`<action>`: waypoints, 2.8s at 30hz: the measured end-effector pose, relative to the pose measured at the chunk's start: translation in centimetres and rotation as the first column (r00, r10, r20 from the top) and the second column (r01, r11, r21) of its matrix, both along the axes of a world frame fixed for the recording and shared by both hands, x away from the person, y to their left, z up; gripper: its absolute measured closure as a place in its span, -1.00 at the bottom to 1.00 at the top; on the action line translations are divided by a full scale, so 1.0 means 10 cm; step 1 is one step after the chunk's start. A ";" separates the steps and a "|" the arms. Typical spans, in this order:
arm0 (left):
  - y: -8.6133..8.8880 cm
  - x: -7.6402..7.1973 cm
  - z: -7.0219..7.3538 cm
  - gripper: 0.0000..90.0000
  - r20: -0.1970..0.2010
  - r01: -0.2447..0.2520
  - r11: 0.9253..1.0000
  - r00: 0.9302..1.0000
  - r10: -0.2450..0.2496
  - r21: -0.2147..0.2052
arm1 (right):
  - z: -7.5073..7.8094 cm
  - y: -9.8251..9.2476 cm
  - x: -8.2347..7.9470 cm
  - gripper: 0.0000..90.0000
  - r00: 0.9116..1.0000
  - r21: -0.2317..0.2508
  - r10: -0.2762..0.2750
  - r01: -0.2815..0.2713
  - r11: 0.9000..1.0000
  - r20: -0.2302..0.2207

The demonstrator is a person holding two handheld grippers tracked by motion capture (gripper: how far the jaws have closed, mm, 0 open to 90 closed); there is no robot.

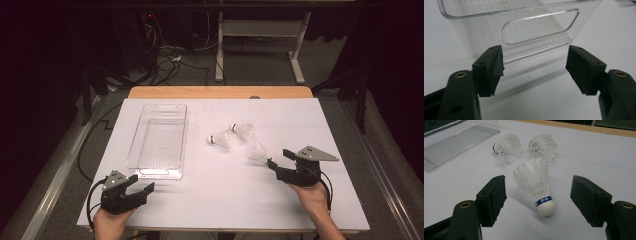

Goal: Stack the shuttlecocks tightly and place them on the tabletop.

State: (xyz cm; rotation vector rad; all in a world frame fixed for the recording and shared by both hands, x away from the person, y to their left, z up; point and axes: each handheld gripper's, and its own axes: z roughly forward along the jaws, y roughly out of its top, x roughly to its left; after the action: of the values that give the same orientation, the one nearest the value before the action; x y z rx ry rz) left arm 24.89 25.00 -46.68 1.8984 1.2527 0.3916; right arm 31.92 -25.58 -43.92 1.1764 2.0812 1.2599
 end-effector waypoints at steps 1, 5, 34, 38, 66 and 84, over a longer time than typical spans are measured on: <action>0.00 0.00 0.00 -0.31 0.000 0.000 1.000 1.000 0.000 0.000 | 0.00 0.01 0.01 -0.35 1.000 -0.001 0.004 -0.004 1.000 -0.002; 0.00 0.00 0.00 -0.31 -0.002 0.003 1.000 1.000 -0.003 0.001 | 0.01 0.04 0.02 -0.36 1.000 -0.003 0.008 -0.008 1.000 -0.007; -0.01 0.00 0.00 -0.31 -0.003 0.012 1.000 1.000 -0.012 0.003 | 0.13 0.22 0.18 -0.36 1.000 0.009 0.012 -0.012 1.000 -0.013; -0.01 0.00 0.00 -0.31 -0.005 0.014 1.000 1.000 -0.014 0.004 | 0.14 0.25 0.22 -0.36 1.000 0.009 0.015 -0.015 1.000 -0.016; -0.02 0.00 0.00 -0.31 -0.003 0.014 1.000 1.000 -0.014 0.006 | 0.35 0.47 0.55 -0.20 0.992 -0.060 0.004 -0.011 0.998 -0.126; -0.03 -0.01 -0.01 -0.31 -0.007 0.018 1.000 1.000 -0.018 0.007 | 0.39 0.57 0.83 0.02 0.969 -0.090 -0.003 -0.020 0.996 -0.248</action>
State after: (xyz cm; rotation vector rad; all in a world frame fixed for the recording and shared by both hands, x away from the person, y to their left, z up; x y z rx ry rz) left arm 24.82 24.70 -46.75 1.9175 1.2395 0.3810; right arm 40.17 -19.90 -40.02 1.3429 2.2967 1.0533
